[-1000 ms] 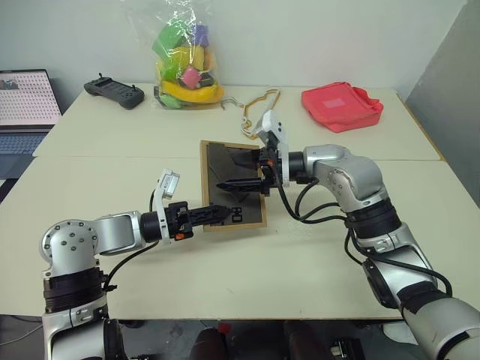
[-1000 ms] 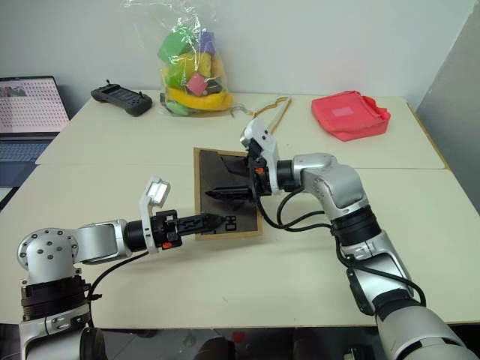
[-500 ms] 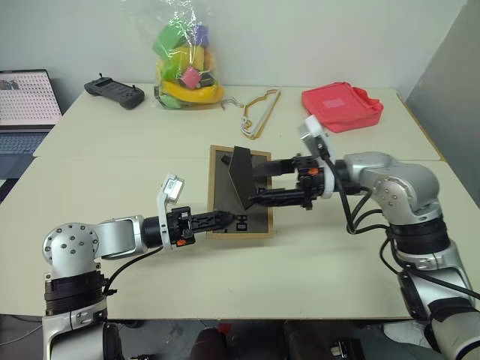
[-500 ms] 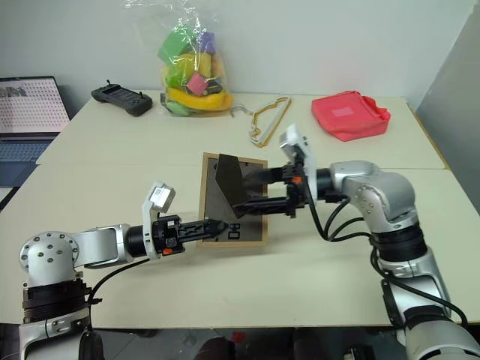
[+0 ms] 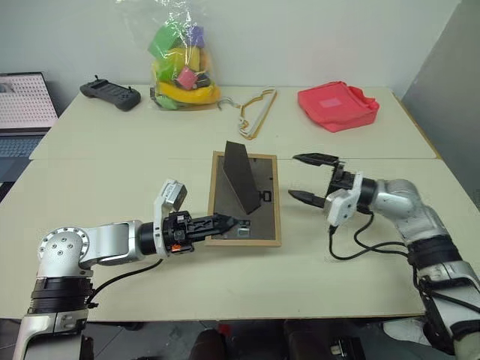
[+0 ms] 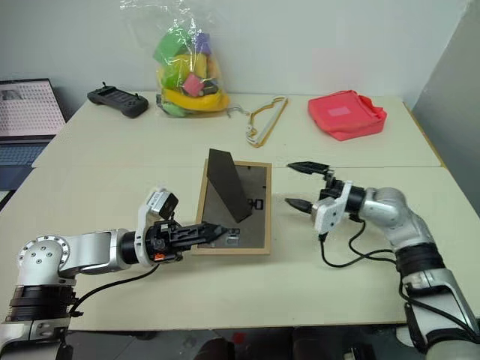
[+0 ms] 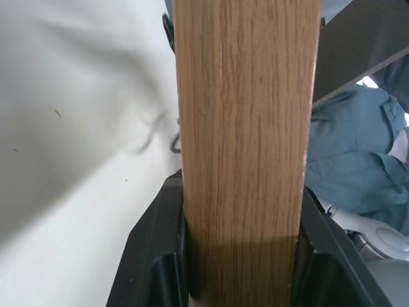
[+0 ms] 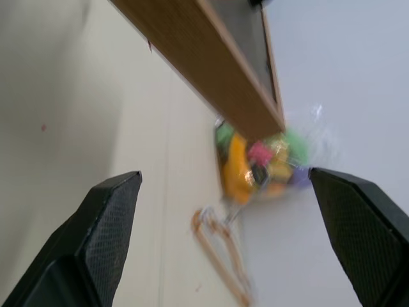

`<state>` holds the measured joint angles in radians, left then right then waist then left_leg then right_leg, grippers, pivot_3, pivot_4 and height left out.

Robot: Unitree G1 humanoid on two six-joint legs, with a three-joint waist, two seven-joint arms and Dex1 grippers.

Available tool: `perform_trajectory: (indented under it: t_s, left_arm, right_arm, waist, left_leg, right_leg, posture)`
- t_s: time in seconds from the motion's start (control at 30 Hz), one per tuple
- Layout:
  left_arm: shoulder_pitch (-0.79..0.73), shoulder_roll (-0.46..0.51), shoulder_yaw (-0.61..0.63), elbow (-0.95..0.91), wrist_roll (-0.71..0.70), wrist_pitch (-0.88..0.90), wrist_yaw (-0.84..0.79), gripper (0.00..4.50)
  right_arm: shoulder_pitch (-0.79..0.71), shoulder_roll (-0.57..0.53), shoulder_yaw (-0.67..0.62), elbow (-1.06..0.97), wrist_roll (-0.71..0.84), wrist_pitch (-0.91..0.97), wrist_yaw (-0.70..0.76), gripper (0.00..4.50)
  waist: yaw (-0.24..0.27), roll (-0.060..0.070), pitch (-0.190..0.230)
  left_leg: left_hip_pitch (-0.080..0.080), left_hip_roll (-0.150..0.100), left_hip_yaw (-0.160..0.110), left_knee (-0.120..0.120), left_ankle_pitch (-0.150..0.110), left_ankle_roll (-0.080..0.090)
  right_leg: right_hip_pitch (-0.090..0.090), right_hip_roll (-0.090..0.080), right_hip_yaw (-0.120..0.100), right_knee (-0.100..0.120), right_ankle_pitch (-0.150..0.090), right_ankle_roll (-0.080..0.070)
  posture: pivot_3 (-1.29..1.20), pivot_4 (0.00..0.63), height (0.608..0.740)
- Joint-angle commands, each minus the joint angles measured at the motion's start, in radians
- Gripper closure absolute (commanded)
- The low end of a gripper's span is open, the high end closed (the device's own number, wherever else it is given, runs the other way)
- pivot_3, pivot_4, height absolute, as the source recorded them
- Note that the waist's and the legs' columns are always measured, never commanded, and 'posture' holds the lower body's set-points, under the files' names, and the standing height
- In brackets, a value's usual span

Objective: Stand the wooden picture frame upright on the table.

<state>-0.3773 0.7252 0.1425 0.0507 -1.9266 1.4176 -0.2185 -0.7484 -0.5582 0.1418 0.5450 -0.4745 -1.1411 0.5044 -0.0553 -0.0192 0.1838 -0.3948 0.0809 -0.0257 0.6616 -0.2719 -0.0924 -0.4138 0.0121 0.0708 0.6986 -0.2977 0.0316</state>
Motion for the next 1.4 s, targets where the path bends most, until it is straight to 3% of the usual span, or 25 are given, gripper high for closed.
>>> perform_trajectory:
  t_s: [0.03, 0.2, 0.23, 0.27, 0.57, 0.67, 0.73, 0.83, 0.9, 1.0, 1.1, 1.13, 1.2, 1.27, 1.4]
  left_arm:
    - [0.004, 0.024, -0.011, -0.047, -0.046, -0.028, -0.049, 3.21]
    - [0.019, 0.032, -0.026, -0.068, -0.046, -0.052, -0.066, 3.21]
    - [0.02, 0.033, -0.028, -0.068, -0.046, -0.054, -0.067, 3.21]
    - [0.022, 0.034, -0.03, -0.069, -0.046, -0.057, -0.067, 3.21]
    - [0.033, 0.052, -0.043, -0.084, -0.046, -0.072, -0.074, 3.21]
    - [0.045, 0.057, -0.038, -0.108, -0.046, -0.088, -0.075, 3.21]
    - [0.054, 0.059, -0.027, -0.126, -0.046, -0.107, -0.069, 2.5]
    - [0.054, 0.065, 0.008, -0.098, -0.046, -0.145, -0.034, 1.88]
    - [0.051, 0.083, 0.044, -0.073, -0.046, -0.168, -0.012, 1.49]
    - [0.077, 0.158, 0.15, -0.044, -0.04, -0.228, 0.023, 0.92]
    - [0.137, 0.202, 0.241, -0.104, 0.006, -0.273, 0.037, 0.3]
    - [0.172, 0.21, 0.273, -0.168, 0.05, -0.286, 0.038, 0.04]
    - [0.241, 0.213, 0.302, -0.345, 0.166, -0.319, 0.064, 0.0]
    - [0.283, 0.192, 0.288, -0.518, 0.263, -0.363, 0.089, 0.0]
    - [0.336, 0.114, 0.186, -0.764, 0.62, -0.52, 0.114, 0.0]
  right_arm:
    - [-0.073, 0.053, -0.016, 0.025, -0.178, -0.102, -0.245, 0.07]
    - [-0.109, 0.072, 0.045, 0.024, -0.316, -0.158, -0.382, 0.07]
    - [-0.113, 0.07, 0.056, 0.031, -0.331, -0.16, -0.401, 0.44]
    - [-0.117, 0.066, 0.064, 0.033, -0.347, -0.16, -0.424, 0.47]
    - [-0.144, 0.041, 0.136, 0.056, -0.424, -0.127, -0.548, 2.49]
    - [-0.157, 0.032, 0.15, 0.068, -0.423, -0.121, -0.569, 2.88]
    - [-0.167, 0.023, 0.157, 0.081, -0.414, -0.12, -0.575, 2.92]
    - [-0.186, 0.013, 0.167, 0.12, -0.36, -0.121, -0.551, 3.19]
    - [-0.193, 0.009, 0.181, 0.169, -0.268, -0.127, -0.5, 3.19]
    - [-0.178, 0.023, 0.245, 0.214, 0.137, -0.053, -0.229, 3.19]
    - [-0.122, 0.073, 0.235, 0.102, 0.551, 0.3, 0.179, 3.19]
    - [-0.115, 0.096, 0.212, 0.063, 0.661, 0.468, 0.282, 3.19]
    - [-0.124, 0.14, 0.175, 0.024, 0.816, 0.774, 0.411, 3.19]
    - [-0.149, 0.179, 0.136, 0.031, 0.894, 0.98, 0.467, 3.19]
    - [-0.226, 0.267, 0.09, 0.181, 0.903, 1.217, 0.519, 3.19]
  waist:
    - [0.0, 0.0, 0.0]
    - [0.005, 0.0, 0.0]
    - [0.006, 0.0, 0.0]
    - [0.008, 0.0, 0.0]
    - [0.007, 0.0, 0.0]
    - [0.006, 0.0, 0.0]
    - [0.007, 0.0, 0.0]
    - [0.007, 0.0, 0.0]
    - [0.006, 0.0, 0.0]
    - [0.001, -0.001, 0.0]
    - [-0.005, -0.001, 0.0]
    - [-0.006, -0.001, 0.0]
    - [-0.005, -0.001, 0.0]
    - [0.0, -0.001, 0.0]
    - [0.02, 0.0, 0.001]
  left_leg:
    - [0.0, 0.0, 0.0, 0.0, 0.0, 0.0]
    - [0.0, -0.001, 0.0, 0.0, 0.0, -0.001]
    - [0.0, -0.001, 0.0, 0.0, 0.0, -0.001]
    - [0.0, -0.001, 0.0, 0.001, 0.0, -0.001]
    - [0.0, -0.001, 0.0, 0.001, 0.0, 0.0]
    - [0.0, -0.001, 0.0, 0.001, 0.0, 0.0]
    - [0.0, -0.001, 0.0, 0.001, 0.0, 0.0]
    - [0.0, -0.001, 0.0, 0.001, 0.0, 0.0]
    - [0.001, -0.001, 0.0, 0.001, 0.0, 0.0]
    - [0.001, -0.001, 0.0, 0.001, 0.0, 0.0]
    - [0.002, 0.0, 0.0, 0.0, 0.0, 0.0]
    - [0.002, 0.0, 0.0, 0.0, 0.0, 0.0]
    - [0.001, 0.0, -0.001, 0.0, 0.0, 0.0]
    - [0.001, 0.002, -0.001, 0.0, 0.0, 0.0]
    - [0.001, -0.001, 0.0, 0.0, 0.0, -0.001]
  right_leg:
    - [0.0, 0.0, 0.0, 0.0, 0.0, 0.0]
    - [0.0, -0.001, 0.0, 0.0, 0.0, 0.0]
    - [0.0, -0.001, 0.0, 0.0, 0.0, 0.0]
    - [0.001, -0.001, 0.0, 0.0, 0.0, 0.0]
    - [0.001, -0.002, 0.0, 0.0, 0.0, 0.0]
    - [0.001, -0.002, 0.0, 0.0, 0.0, 0.0]
    - [0.001, -0.002, 0.0, 0.0, 0.0, 0.0]
    - [0.002, -0.002, 0.0, 0.0, 0.0, 0.0]
    - [0.002, -0.002, 0.0, 0.0, 0.0, 0.0]
    - [0.002, -0.002, 0.0, 0.0, 0.0, 0.0]
    - [0.003, -0.002, 0.0, -0.001, 0.0, 0.0]
    - [0.004, -0.004, -0.001, -0.001, 0.0, 0.0]
    - [0.004, -0.005, -0.002, -0.001, 0.0, 0.0]
    - [0.004, -0.007, -0.002, -0.001, 0.0, 0.0]
    - [0.004, -0.004, -0.002, -0.001, 0.0, 0.0]
  posture:
    - [0.0, 0.15, 0.74]
    - [0.0, 0.15, 0.74]
    - [0.0, 0.15, 0.74]
    - [0.0, 0.15, 0.74]
    - [0.0, 0.15, 0.74]
    - [0.0, 0.15, 0.74]
    - [0.0, 0.15, 0.74]
    - [0.0, 0.15, 0.74]
    - [0.0, 0.15, 0.74]
    - [0.0, 0.15, 0.74]
    - [0.0, 0.15, 0.74]
    - [0.0, 0.15, 0.74]
    - [0.0, 0.15, 0.74]
    - [0.0, 0.15, 0.74]
    - [0.0, 0.15, 0.74]
